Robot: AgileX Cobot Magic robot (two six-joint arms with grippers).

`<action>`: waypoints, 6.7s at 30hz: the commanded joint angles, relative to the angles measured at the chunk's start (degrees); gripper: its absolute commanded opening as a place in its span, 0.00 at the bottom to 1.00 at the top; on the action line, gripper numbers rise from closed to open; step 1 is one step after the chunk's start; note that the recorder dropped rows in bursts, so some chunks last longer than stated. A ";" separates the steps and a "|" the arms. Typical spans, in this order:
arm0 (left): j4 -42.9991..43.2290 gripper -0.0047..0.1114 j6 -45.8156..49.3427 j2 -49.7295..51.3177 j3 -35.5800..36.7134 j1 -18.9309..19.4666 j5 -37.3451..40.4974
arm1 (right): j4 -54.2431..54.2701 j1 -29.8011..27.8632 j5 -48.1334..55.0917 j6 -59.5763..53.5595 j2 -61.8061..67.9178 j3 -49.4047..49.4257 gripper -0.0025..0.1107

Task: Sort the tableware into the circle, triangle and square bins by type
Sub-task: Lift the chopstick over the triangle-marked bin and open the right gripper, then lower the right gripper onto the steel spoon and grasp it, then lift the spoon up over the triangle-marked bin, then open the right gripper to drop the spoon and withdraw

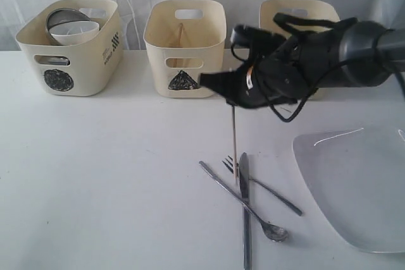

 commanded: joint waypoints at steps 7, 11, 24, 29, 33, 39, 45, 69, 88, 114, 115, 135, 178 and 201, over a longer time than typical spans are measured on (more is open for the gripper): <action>-0.35 0.04 0.00 -0.25 0.20 0.17 -0.17 | 6.81 -5.38 -28.49 -0.21 -6.01 -1.28 0.02; -0.35 0.04 0.00 -0.25 0.20 0.17 -0.17 | 12.43 -8.36 -31.69 -0.38 -3.13 -4.22 0.02; -0.35 0.04 0.00 -0.25 0.20 0.17 -0.17 | 12.43 -9.93 -35.31 -0.38 14.55 -24.96 0.02; -0.35 0.04 0.00 -0.25 0.20 0.17 -0.17 | 12.43 -9.93 -30.04 -0.83 24.66 -40.71 0.02; -0.24 0.04 0.00 -0.25 0.20 0.17 -0.17 | 12.43 -9.93 -28.68 -4.73 32.61 -52.76 0.02; -0.24 0.04 0.00 -0.25 0.20 0.17 -0.17 | 11.76 -9.93 -25.75 -8.80 38.73 -59.94 0.02; -0.24 0.04 0.00 -0.25 0.20 0.17 -0.17 | 11.53 -9.82 -25.43 -10.14 38.74 -59.94 0.15; -0.24 0.04 0.00 -0.25 0.20 0.17 -0.17 | 15.79 -6.85 23.72 -54.07 12.44 -31.93 0.18; -0.24 0.04 0.00 -0.25 0.20 0.17 -0.17 | 16.88 8.76 35.81 -71.34 0.88 -5.40 0.28; -0.24 0.04 0.00 -0.25 0.20 0.17 -0.17 | 18.00 9.61 36.22 -67.91 5.13 -3.60 0.35; -0.24 0.04 0.00 -0.25 0.20 0.17 -0.17 | 18.34 9.61 36.33 -67.92 5.73 -3.60 0.35; -0.24 0.04 0.00 -0.25 0.20 0.17 -0.17 | 22.66 9.61 34.42 -61.59 11.65 -3.60 0.14; -0.24 0.04 0.00 -0.25 0.20 0.17 -0.17 | 9.93 -6.94 -25.83 -12.63 21.00 -34.58 0.02; -0.24 0.04 0.00 -0.25 0.20 0.17 -0.17 | 6.81 -5.33 0.71 -20.78 20.43 -36.52 0.21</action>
